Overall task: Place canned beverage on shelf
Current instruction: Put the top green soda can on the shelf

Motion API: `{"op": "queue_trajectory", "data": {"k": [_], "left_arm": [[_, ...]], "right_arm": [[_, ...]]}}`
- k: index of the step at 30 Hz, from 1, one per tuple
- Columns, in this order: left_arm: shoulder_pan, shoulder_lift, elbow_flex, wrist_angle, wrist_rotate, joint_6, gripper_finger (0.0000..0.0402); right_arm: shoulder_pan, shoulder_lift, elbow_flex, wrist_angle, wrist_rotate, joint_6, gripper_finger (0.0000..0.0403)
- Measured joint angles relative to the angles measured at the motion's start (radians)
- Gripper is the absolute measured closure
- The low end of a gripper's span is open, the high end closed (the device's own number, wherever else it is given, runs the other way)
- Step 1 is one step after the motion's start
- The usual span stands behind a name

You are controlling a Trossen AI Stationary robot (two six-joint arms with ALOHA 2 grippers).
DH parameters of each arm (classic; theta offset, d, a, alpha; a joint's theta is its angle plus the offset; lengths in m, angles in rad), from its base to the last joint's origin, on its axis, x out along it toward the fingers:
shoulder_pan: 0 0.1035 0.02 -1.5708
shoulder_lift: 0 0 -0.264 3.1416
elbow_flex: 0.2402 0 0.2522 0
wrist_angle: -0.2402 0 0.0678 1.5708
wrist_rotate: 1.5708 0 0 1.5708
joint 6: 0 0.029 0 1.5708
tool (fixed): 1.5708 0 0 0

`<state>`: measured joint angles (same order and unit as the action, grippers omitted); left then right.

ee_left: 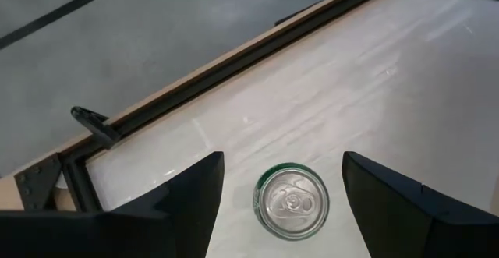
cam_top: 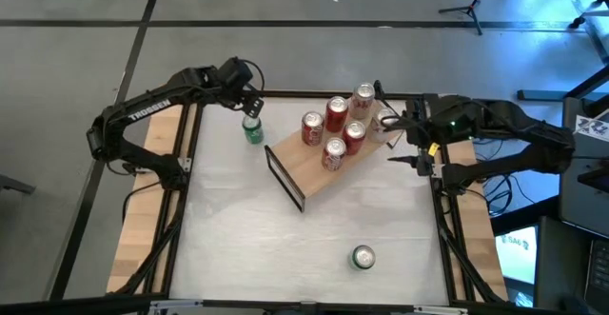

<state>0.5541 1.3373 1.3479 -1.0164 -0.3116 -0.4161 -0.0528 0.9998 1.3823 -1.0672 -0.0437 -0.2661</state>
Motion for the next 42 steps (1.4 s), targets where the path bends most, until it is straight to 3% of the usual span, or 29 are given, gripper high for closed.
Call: {"op": "queue_trajectory", "data": {"k": [18,32,42], "left_arm": [[0.005,0.051,0.000,-0.056,0.121,0.028,0.0152],[0.004,0.133,0.000,-0.053,0.105,0.032,0.0150],[0.004,0.158,0.000,-0.061,0.111,0.055,0.0071]], "right_arm": [[0.000,-0.293,-0.451,0.371,-0.020,0.046,0.0054],[0.000,-0.317,-0.483,0.351,-0.028,0.058,0.0054],[0.000,-0.318,-0.483,0.351,-0.028,0.060,0.0054]]}}
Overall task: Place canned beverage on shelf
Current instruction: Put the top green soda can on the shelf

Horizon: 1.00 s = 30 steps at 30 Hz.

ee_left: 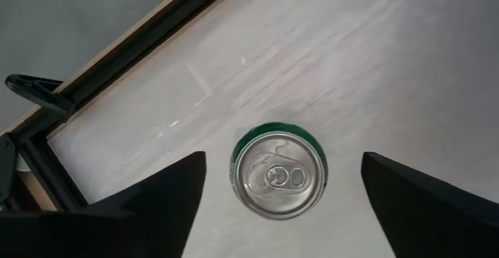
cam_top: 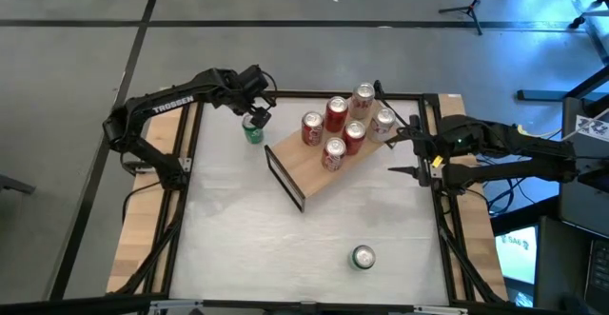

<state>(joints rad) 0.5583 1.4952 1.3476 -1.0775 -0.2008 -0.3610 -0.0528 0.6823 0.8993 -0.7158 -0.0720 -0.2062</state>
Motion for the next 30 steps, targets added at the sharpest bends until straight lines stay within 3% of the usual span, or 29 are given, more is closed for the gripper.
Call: {"op": "queue_trajectory", "data": {"k": [6,14,30], "left_arm": [[0.000,0.000,0.000,-0.003,-0.013,-0.037,0.0038],[-0.003,0.002,-0.002,0.002,-0.025,-0.055,0.0034],[-0.009,0.005,-0.244,0.198,-0.008,-0.048,0.0035]], "right_arm": [[0.000,0.000,0.000,0.001,-0.051,0.000,0.0054],[0.000,0.000,0.000,0.002,-0.079,0.001,0.0054],[0.000,0.000,0.000,0.004,-0.077,0.026,0.0054]]}}
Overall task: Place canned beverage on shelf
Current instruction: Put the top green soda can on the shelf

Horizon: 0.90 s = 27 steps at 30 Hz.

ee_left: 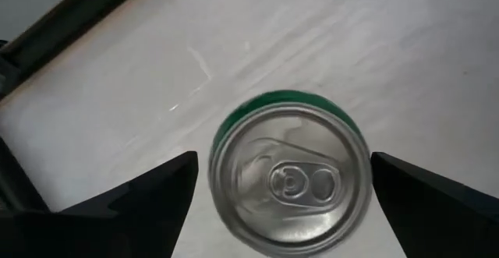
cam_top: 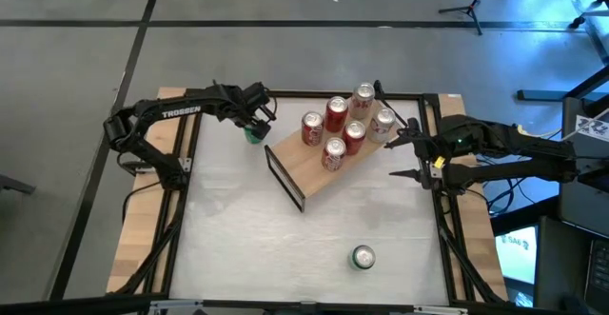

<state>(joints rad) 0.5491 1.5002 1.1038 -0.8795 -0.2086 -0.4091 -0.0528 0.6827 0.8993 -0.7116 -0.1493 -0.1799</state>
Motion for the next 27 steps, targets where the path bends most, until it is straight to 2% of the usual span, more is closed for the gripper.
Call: {"op": "queue_trajectory", "data": {"k": [9,15,19,24,27], "left_arm": [[0.000,0.000,-0.003,0.039,-0.008,0.052,0.0039],[0.000,0.000,-0.003,0.036,0.044,0.052,0.0075],[0.000,-0.001,-0.003,0.034,0.044,0.052,0.0097],[0.000,-0.001,-0.003,0.032,0.045,0.057,0.0109],[0.000,-0.001,-0.003,0.032,0.057,0.114,0.0110]], "right_arm": [[0.000,0.000,0.000,0.000,0.007,0.000,0.0054],[0.000,0.000,0.000,-0.001,0.007,0.000,0.0054],[0.000,0.000,0.000,-0.001,0.007,0.000,0.0054],[0.000,0.000,0.000,-0.002,0.007,0.000,0.0054],[0.000,0.000,0.000,-0.002,0.007,0.000,0.0054]]}}
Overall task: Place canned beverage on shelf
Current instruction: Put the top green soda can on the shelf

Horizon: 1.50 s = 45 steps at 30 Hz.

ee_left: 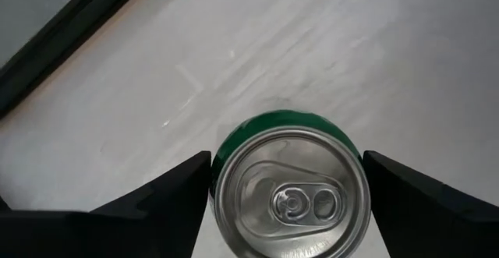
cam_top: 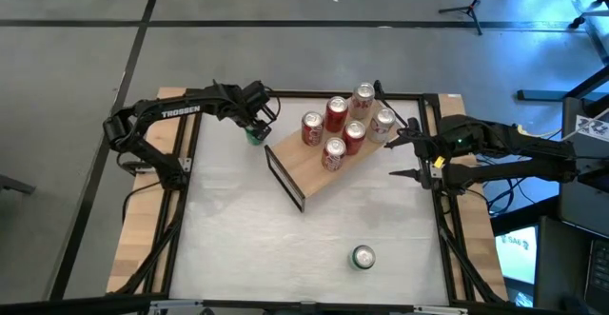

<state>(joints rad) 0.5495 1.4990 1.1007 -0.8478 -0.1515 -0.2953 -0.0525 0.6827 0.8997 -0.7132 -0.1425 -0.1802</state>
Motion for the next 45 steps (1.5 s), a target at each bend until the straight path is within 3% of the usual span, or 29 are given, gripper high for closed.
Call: {"op": "queue_trajectory", "data": {"k": [12,22,45], "left_arm": [[0.025,0.000,0.000,-0.003,0.170,0.383,0.0112],[0.052,-0.001,0.000,-0.020,0.190,0.618,0.0112],[0.052,0.000,0.000,-0.005,0.159,0.612,0.0086]], "right_arm": [[0.000,0.000,0.000,0.000,0.000,-0.007,0.0054],[0.000,0.010,0.001,0.000,0.000,-0.007,0.0054],[0.000,0.009,0.001,0.005,0.026,0.004,0.0054]]}}
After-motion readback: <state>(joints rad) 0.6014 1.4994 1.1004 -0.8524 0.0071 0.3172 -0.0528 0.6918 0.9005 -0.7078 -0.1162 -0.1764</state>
